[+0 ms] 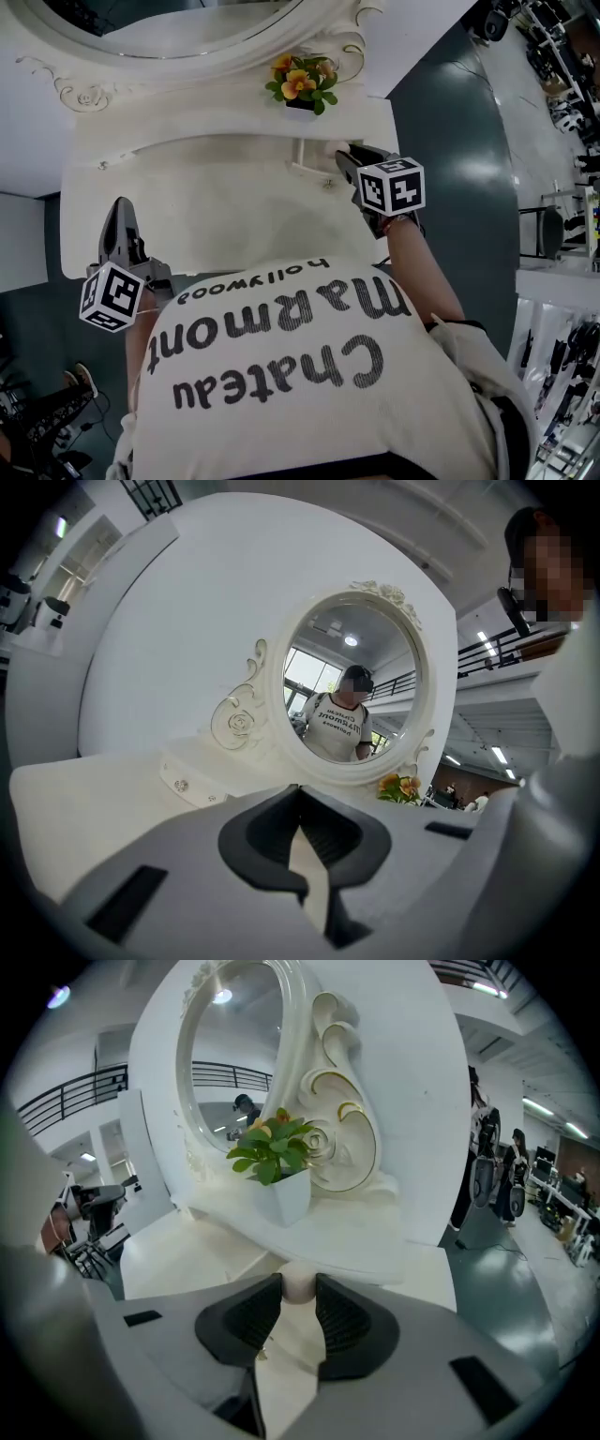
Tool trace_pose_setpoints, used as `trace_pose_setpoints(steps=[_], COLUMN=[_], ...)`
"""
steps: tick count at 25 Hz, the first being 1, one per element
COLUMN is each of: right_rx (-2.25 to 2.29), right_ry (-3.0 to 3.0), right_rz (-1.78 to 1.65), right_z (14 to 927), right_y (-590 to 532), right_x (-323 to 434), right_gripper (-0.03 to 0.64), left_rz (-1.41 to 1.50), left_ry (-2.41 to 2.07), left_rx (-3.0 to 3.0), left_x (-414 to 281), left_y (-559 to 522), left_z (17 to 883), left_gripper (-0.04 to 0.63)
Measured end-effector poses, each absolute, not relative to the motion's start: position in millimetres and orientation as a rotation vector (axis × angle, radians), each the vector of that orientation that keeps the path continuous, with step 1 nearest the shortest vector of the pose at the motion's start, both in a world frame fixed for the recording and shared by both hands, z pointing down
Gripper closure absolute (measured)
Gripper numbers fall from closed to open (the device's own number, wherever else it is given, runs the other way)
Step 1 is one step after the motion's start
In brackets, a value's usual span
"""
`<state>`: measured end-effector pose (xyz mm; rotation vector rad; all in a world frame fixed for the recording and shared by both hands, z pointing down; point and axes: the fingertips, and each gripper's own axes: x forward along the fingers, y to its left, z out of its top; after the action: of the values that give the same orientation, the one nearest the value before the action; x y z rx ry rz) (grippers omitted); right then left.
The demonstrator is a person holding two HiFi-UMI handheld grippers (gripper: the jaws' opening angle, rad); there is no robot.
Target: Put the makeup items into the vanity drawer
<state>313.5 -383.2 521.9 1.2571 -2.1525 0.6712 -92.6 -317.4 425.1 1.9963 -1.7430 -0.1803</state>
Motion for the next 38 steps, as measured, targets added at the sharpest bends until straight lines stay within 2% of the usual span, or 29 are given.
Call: trace_pose_setpoints(steps=[9, 38], right_rx=[1.111, 0.97], right_ry=[-2.074, -1.992], right_rz=[0.496, 0.494], right_z=[531.7, 557.7], right_y=[-376.5, -383.8], right_x=[307.7, 292.1], right_gripper=[0.485, 0.482], left_rz=[-0.19, -0.225], left_ry=[-1.745, -1.753], left_rx=[1.988, 1.943], left_x=[-90.3, -90.6], left_y=[-312.8, -304.4], left_z=[427.4, 433.5], left_gripper=[0.586, 0.586])
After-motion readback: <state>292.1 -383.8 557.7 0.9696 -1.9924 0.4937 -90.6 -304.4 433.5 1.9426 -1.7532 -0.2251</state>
